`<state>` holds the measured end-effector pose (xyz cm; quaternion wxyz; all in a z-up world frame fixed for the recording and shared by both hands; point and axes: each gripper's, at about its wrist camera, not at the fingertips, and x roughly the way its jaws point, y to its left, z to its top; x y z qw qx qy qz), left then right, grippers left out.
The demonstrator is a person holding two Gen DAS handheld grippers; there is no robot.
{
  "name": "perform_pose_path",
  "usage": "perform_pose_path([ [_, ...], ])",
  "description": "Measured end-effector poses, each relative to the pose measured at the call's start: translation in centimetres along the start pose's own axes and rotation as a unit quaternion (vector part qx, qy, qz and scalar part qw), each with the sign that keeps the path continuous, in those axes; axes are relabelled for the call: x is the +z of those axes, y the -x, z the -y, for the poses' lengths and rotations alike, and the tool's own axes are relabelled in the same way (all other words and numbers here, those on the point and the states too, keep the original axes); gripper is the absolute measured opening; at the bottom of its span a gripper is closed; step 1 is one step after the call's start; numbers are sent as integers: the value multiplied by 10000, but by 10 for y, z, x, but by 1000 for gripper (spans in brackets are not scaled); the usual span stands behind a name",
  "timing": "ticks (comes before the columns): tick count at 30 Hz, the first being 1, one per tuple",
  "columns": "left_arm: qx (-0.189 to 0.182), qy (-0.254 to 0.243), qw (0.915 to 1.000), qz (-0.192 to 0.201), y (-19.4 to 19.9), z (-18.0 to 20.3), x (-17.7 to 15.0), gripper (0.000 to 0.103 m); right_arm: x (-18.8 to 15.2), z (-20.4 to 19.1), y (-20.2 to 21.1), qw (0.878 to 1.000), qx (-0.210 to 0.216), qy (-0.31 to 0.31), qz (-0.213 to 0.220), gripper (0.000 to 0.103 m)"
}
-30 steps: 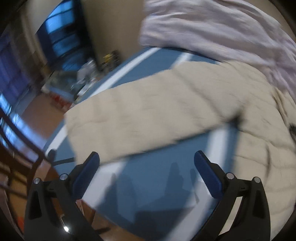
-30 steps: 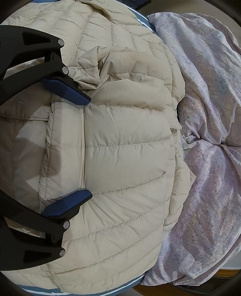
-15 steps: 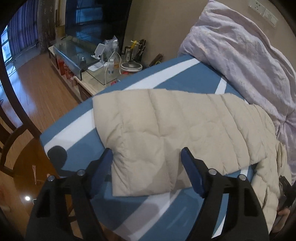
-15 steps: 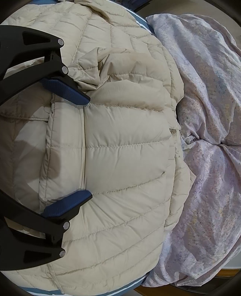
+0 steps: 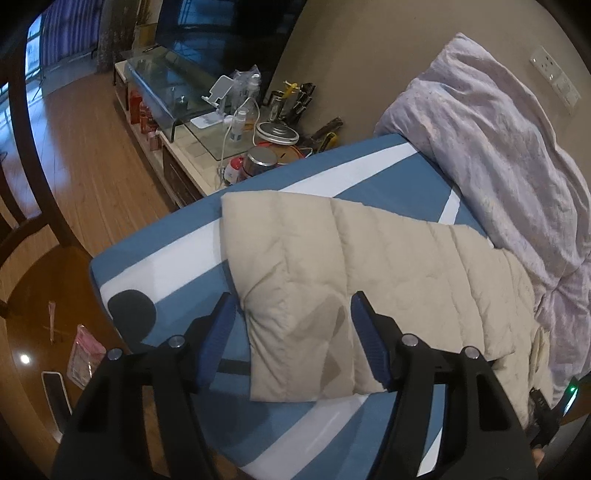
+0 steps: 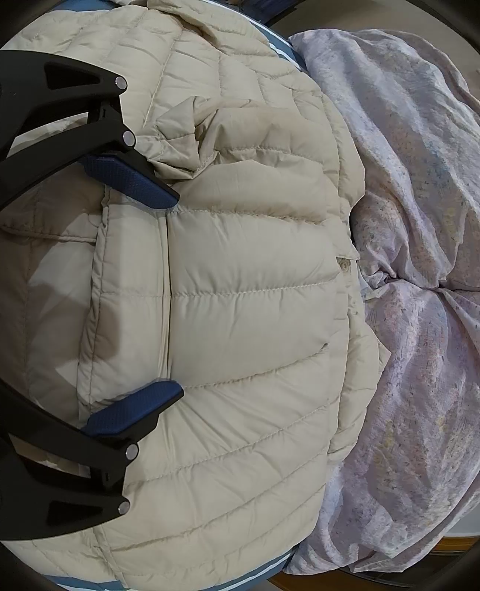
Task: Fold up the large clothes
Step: 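Grasp the other sleeve with the left gripper and fold it across the body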
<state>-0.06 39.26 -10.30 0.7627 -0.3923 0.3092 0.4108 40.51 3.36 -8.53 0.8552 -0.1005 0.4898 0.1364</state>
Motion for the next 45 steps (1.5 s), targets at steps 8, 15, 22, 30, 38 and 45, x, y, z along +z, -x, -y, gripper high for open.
perform_pose_path([
  [8,-24,-64,10000,25,-5,11,0,59,0,1,1,10000,22,-12,3,97],
  [15,-42,-292,9995,-105,-15,32,1,9,0,0,0,10000,30,-14,2,97],
  [22,-600,-647,9960,147,10,86,15,5,0,0,0,10000,31,-17,1,98],
  [30,-1989,-1406,9697,169,40,210,9,5,0,1,0,10000,36,-14,-2,98],
  [38,-2562,-2016,9449,-304,31,310,-34,5,0,0,1,9998,149,78,-83,98],
  [45,-3096,-2420,9167,-723,30,371,-87,5,4,5,14,9992,299,201,-197,97],
])
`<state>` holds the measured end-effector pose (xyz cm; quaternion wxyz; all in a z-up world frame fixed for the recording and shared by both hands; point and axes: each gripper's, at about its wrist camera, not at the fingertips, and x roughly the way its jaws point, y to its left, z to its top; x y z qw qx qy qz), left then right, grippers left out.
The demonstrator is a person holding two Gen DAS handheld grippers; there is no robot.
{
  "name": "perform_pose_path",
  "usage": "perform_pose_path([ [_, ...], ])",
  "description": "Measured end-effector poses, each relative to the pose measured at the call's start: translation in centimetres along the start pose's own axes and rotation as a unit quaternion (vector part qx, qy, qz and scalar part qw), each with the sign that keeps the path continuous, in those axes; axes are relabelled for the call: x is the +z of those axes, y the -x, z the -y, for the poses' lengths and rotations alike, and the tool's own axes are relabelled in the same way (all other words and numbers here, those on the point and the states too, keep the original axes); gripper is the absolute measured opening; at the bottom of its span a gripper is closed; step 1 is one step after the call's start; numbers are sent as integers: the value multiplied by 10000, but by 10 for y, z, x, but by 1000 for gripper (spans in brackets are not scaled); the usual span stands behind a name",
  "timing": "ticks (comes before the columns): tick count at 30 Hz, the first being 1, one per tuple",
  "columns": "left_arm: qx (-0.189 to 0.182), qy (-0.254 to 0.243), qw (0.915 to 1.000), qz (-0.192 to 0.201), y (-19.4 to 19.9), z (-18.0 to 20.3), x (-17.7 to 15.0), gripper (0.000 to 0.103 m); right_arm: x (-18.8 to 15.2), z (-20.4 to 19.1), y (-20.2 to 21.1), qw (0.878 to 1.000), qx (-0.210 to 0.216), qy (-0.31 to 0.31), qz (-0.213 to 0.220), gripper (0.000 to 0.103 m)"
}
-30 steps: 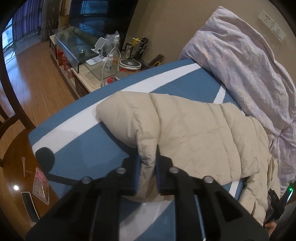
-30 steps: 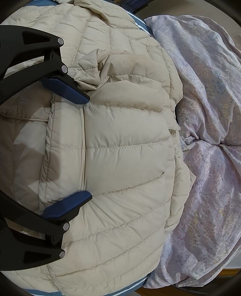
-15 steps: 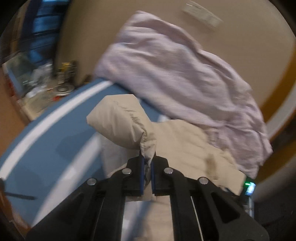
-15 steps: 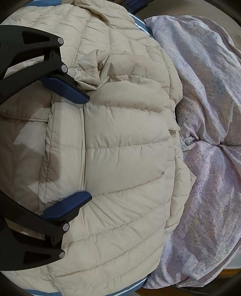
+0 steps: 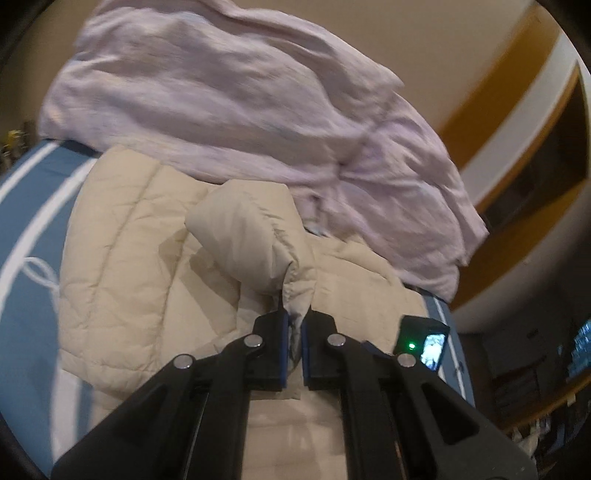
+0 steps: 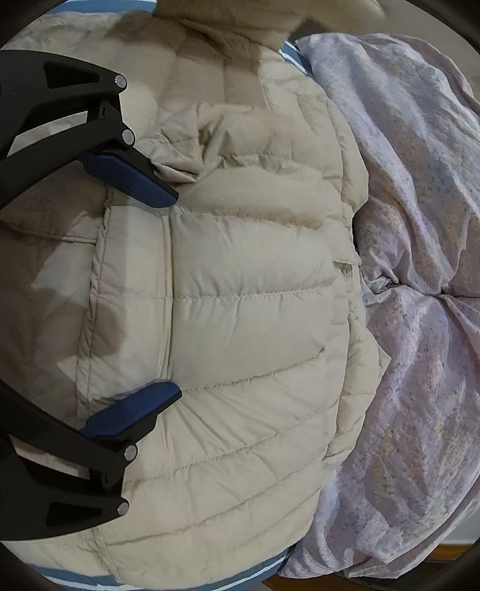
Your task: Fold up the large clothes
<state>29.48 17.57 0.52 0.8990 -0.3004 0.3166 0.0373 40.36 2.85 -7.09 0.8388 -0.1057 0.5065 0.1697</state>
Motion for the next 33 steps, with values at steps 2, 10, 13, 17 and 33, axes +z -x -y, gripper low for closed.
perform_pose_path([
  [2,-141,-109,9998,-78,-10,15,-5,5,-1,8,15,9999,11,33,116,97],
  [10,-473,-500,9957,-625,-68,70,-34,6,-15,63,49,9974,-587,-68,410,97],
  [13,-486,-523,9935,-882,-93,79,-44,8,-19,78,50,9973,-563,-187,424,95],
  [17,-600,-414,9911,-1115,-105,79,-53,33,-21,88,53,9979,-332,-347,434,75],
  [33,945,-686,9924,-381,-51,-6,-39,66,-10,36,74,9903,990,-132,966,26],
])
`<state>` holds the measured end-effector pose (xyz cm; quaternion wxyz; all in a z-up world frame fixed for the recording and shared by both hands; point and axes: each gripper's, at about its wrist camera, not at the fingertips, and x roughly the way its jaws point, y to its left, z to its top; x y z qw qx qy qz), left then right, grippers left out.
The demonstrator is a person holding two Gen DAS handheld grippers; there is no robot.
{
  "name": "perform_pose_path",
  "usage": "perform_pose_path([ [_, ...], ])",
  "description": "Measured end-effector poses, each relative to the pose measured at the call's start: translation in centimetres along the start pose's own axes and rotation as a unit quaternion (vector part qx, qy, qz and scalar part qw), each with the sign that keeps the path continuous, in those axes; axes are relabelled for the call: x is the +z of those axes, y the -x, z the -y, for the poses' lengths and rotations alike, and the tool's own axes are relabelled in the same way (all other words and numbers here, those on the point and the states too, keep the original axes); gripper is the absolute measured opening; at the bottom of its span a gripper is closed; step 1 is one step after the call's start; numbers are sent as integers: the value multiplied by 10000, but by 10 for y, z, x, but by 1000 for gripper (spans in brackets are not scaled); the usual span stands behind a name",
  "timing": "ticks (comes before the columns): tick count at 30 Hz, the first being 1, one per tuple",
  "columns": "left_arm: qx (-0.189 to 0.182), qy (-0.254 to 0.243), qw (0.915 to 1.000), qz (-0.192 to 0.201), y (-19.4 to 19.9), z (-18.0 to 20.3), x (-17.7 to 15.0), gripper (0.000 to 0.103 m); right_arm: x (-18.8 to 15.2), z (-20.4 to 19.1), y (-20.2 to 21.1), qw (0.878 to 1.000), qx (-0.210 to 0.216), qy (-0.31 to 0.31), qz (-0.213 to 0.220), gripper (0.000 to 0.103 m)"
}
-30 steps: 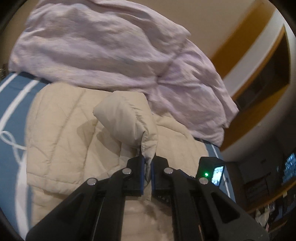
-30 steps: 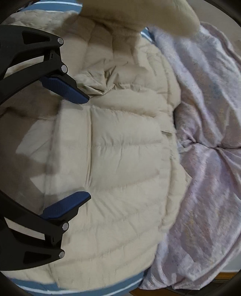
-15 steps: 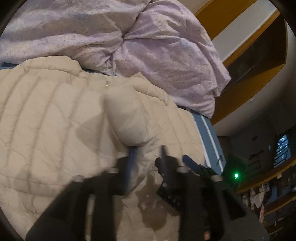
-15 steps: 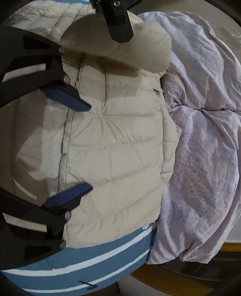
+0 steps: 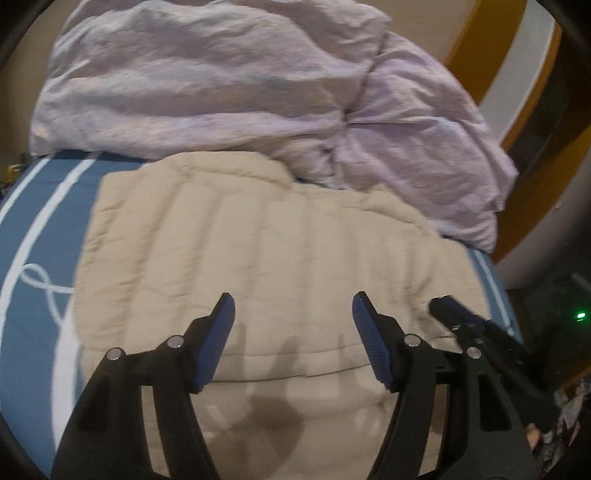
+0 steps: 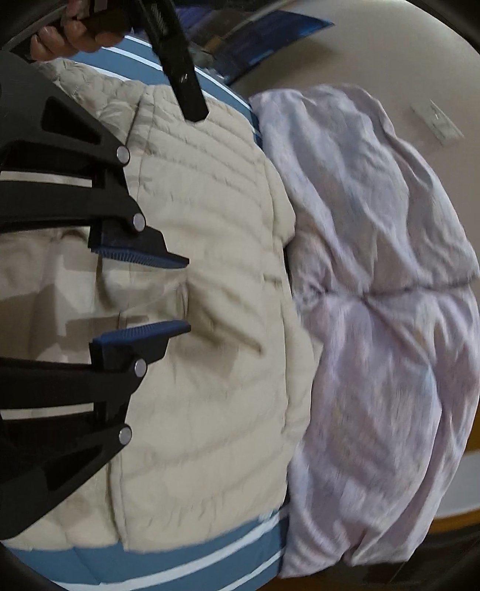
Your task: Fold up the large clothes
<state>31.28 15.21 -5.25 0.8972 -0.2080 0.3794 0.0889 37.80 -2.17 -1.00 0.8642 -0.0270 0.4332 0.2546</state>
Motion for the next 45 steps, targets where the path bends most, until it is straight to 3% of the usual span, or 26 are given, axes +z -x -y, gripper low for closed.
perform_pose_path([
  [6,388,66,9989,-237,-17,-27,-10,66,-9,7,-42,9972,-510,2,-556,18],
  [12,258,142,9990,-331,-13,-44,-19,66,-9,22,-29,9977,-214,-387,-510,22],
  [13,214,88,9993,-302,-7,-44,-22,66,-8,24,-23,9979,-189,-397,-478,25],
  [15,138,-16,9995,-274,9,-48,-28,66,-10,31,-5,9980,-149,-478,-384,61],
  [16,121,-52,9995,-274,15,-49,-32,66,-11,36,4,9980,-131,-519,-325,71],
  [17,103,-91,9995,-275,24,-54,-38,66,-14,40,14,9981,-118,-545,-261,73],
  [22,159,-117,9992,-343,68,-85,-74,69,-39,68,60,9979,-108,-520,-365,73],
  [30,-14,73,9994,-338,126,-137,-144,69,-107,130,132,9957,-509,-600,-496,73],
  [37,-316,239,9987,-333,140,-149,-183,68,-163,171,172,9925,-623,-949,-458,73],
  [45,-489,240,9982,-267,142,-143,-204,66,-201,176,182,9925,-314,-1107,-418,73],
])
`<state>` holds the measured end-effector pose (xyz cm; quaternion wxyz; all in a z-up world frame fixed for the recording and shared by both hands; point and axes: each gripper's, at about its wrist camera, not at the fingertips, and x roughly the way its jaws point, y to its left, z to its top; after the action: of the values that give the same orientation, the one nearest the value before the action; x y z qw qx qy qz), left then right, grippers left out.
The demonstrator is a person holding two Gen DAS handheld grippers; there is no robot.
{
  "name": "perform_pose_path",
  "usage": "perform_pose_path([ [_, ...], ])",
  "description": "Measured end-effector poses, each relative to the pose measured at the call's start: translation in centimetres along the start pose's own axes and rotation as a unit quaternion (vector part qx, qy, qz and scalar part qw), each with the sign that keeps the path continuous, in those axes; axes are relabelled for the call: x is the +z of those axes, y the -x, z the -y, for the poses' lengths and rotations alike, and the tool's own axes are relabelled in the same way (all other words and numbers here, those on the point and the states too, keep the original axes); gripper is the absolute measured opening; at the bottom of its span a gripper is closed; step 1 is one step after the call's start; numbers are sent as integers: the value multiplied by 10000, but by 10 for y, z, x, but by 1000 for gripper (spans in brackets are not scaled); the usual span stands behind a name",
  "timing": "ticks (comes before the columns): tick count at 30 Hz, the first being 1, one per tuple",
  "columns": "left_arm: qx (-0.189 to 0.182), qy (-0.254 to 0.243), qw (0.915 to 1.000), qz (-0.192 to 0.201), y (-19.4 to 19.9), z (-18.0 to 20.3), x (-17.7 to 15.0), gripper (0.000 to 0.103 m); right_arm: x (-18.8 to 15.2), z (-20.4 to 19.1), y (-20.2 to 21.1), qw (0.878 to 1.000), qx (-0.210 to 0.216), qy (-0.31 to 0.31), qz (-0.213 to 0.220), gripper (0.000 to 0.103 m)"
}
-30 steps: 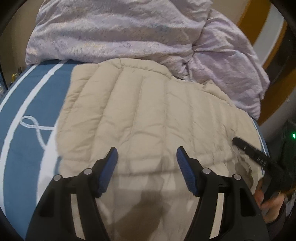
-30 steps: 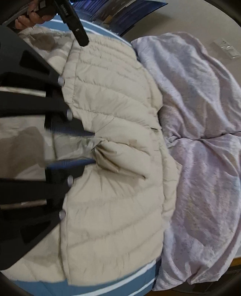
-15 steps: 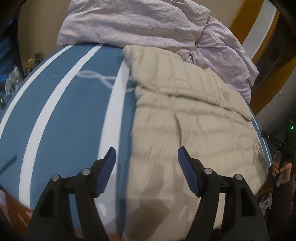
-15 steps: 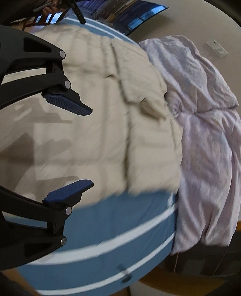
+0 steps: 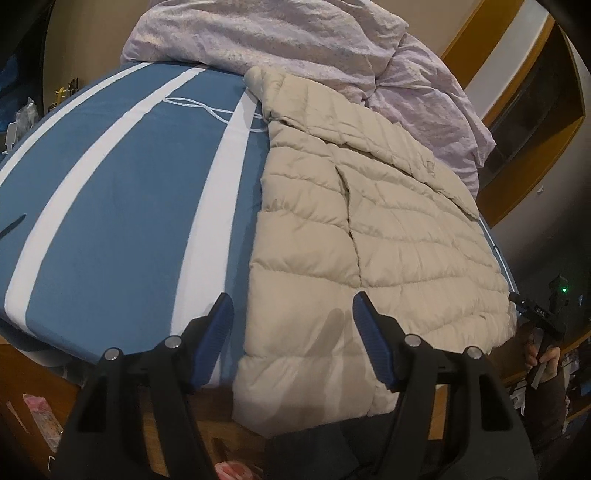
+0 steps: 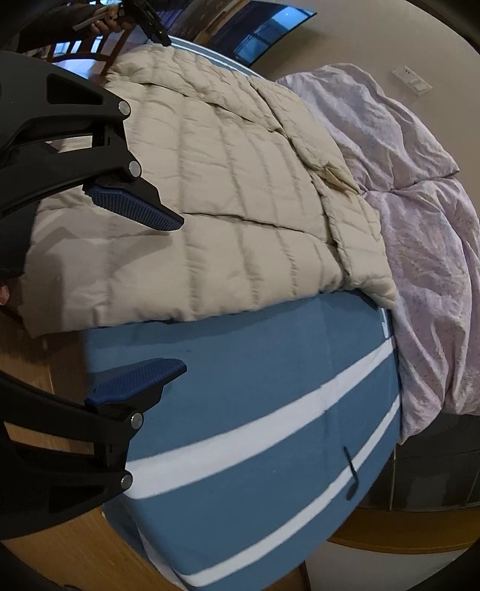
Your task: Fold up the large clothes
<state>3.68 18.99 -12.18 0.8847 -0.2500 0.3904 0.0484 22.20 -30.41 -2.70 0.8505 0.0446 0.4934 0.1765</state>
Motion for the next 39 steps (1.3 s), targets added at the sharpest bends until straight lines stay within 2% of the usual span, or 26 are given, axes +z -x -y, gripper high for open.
perform_pose_path([
  [4,-134,24,9999,57,2,3,-7,64,-10,-1,-1,9994,325,30,61,70],
  [6,-178,18,9998,98,2,5,-10,63,-16,-4,0,9984,543,76,103,63],
  [13,-323,15,9992,243,4,10,-21,61,-30,-6,-1,9928,1102,96,453,62],
  [16,-344,10,9990,287,4,12,-23,61,-35,-6,-1,9905,1217,62,635,61],
  [18,-309,5,9991,307,4,13,-24,59,-37,-8,-2,9900,1205,106,722,59],
  [19,-313,3,9991,296,3,13,-23,54,-38,-9,-2,9902,1160,149,760,58],
  [20,-282,-1,9992,298,3,13,-23,52,-39,-11,-2,9906,1106,189,779,52],
  [24,-224,3,9995,236,1,12,-24,31,-40,-9,-5,9919,1013,188,746,28],
  [25,-231,14,9995,211,1,11,-24,24,-40,-9,-5,9918,1037,166,722,26],
  [28,-277,-4,9995,176,1,10,-28,11,-39,-9,-3,9917,1047,184,724,18],
  [33,-228,-248,9988,369,15,18,-21,6,-24,-15,12,9898,1006,217,986,12],
  [39,-59,-441,9966,700,32,28,-2,5,2,-23,24,9888,785,204,1256,12],
])
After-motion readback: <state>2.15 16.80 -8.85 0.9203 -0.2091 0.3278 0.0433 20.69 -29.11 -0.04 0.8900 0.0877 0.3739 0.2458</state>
